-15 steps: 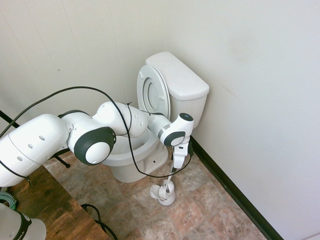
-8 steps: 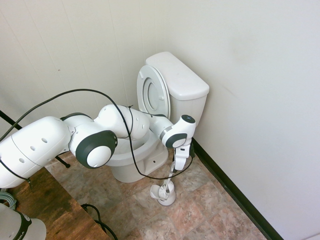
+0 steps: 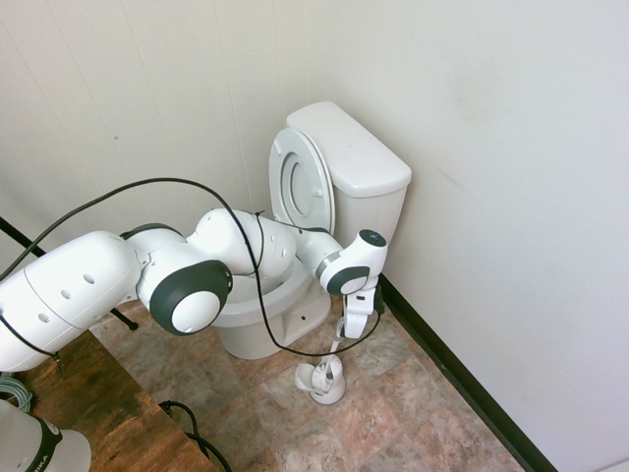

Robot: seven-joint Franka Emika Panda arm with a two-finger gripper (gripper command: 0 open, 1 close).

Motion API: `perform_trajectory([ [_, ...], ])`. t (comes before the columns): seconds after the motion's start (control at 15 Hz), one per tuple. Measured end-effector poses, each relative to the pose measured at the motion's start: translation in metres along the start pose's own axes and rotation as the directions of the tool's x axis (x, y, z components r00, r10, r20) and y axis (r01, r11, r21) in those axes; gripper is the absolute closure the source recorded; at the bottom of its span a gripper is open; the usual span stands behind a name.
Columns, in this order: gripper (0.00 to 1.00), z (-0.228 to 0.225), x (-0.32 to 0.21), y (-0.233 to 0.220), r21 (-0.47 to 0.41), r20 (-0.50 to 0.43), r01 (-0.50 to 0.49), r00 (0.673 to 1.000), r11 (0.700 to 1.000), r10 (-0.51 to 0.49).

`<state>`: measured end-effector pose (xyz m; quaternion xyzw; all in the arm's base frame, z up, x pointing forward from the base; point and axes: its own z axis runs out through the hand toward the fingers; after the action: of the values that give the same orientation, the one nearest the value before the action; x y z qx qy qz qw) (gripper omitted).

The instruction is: Clean the toilet

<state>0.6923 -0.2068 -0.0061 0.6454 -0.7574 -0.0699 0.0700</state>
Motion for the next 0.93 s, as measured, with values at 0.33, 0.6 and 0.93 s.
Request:
perform_trajectory([
  [0.33, 1.00, 0.007, -0.002, 0.004, 0.024, 0.015, 0.030, 0.999, 0.999, -0.030],
  [0.6, 1.00, 0.009, 0.002, 0.024, 0.091, 0.021, 0.049, 0.998, 0.995, -0.051],
  [0.93, 1.00, 0.014, 0.009, 0.066, 0.168, 0.033, 0.054, 0.998, 0.984, -0.060],
])
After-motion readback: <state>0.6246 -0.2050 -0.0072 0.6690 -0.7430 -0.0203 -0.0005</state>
